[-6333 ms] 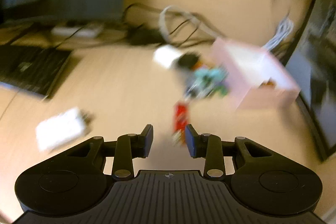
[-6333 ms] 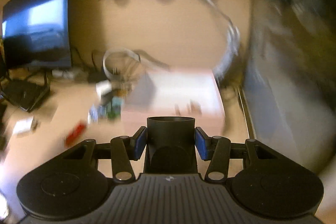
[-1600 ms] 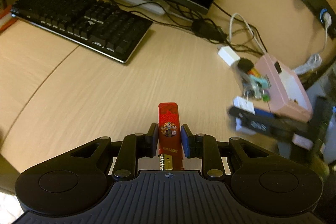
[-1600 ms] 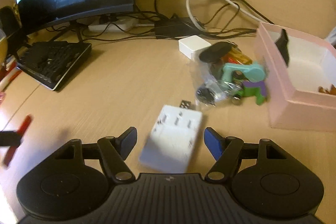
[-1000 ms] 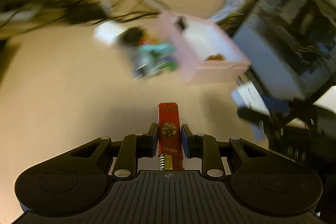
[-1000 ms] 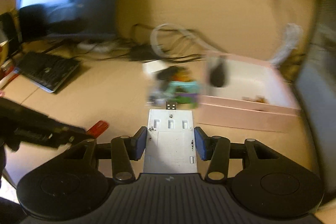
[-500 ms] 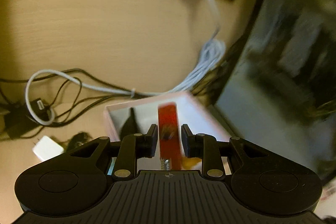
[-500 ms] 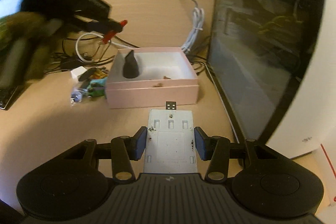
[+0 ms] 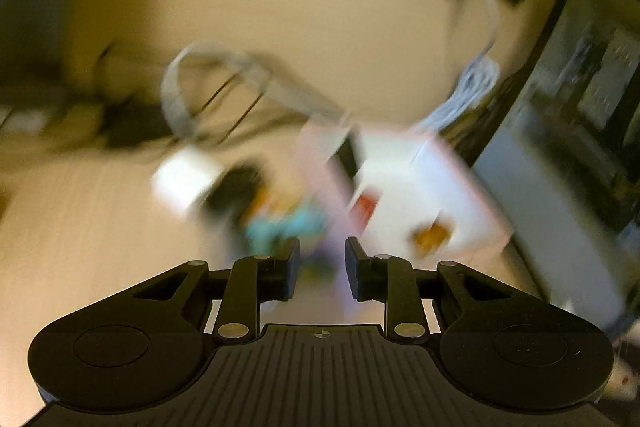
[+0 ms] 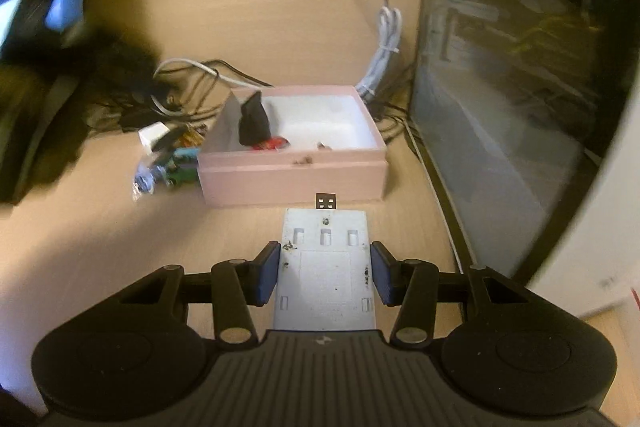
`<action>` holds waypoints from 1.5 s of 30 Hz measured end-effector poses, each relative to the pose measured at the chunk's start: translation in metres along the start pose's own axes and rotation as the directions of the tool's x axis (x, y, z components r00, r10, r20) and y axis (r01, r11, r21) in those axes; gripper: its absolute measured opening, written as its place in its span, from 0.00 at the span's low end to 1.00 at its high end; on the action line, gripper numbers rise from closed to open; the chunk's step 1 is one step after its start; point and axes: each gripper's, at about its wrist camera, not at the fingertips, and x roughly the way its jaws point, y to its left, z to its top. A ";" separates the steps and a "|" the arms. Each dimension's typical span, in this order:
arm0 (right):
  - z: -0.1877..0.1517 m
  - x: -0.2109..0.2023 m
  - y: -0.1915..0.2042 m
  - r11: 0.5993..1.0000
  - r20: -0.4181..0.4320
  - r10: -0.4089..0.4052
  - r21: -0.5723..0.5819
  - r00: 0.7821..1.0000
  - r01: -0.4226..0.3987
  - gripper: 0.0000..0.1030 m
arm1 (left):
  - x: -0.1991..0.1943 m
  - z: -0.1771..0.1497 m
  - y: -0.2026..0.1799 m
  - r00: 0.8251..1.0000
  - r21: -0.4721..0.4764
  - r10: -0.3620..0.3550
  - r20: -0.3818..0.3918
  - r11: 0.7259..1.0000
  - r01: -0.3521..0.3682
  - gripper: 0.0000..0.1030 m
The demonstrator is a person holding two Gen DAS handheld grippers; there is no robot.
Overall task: Organize rigid objects
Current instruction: 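Lower the red lighter into the pink box and open the left gripper, then lower the white USB hub into the pink box and open the right gripper, then grasp the clear plastic bag with black items using the left gripper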
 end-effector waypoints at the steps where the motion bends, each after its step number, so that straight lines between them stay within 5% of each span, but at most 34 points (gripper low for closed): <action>1: 0.009 0.006 0.000 1.000 0.009 0.013 -0.009 1.000 -0.013 0.46 | -0.005 -0.012 0.011 0.999 -0.015 0.022 -0.028 1.000 -0.022 0.27; 9: 0.105 0.065 0.013 0.989 0.233 0.040 -0.150 0.972 -0.005 0.46 | -0.060 -0.079 0.083 0.967 -0.165 0.219 -0.128 0.957 -0.238 0.27; 13: 0.132 0.110 0.027 0.983 0.224 -0.025 -0.171 0.974 0.065 0.58 | -0.077 -0.084 0.097 0.954 -0.188 0.275 -0.121 0.937 -0.294 0.26; 19: 0.095 0.096 0.031 0.994 0.123 0.078 -0.081 0.989 -0.069 0.59 | -0.063 -0.072 0.084 0.967 -0.129 0.231 -0.105 0.961 -0.244 0.27; 30: 0.013 0.043 0.020 0.997 0.049 -0.018 -0.070 0.999 0.022 0.62 | -0.017 -0.011 0.035 0.995 0.100 0.099 0.014 0.990 -0.100 0.27; 39: -0.022 0.035 0.020 1.000 -0.051 -0.012 -0.001 0.999 0.012 0.63 | 0.050 0.033 0.014 0.993 0.255 0.119 0.013 0.960 -0.118 0.27; 45: -0.030 0.044 0.010 0.998 -0.111 0.000 0.070 0.994 0.008 0.63 | 0.108 0.055 0.012 0.978 0.337 0.210 -0.004 0.921 -0.196 0.29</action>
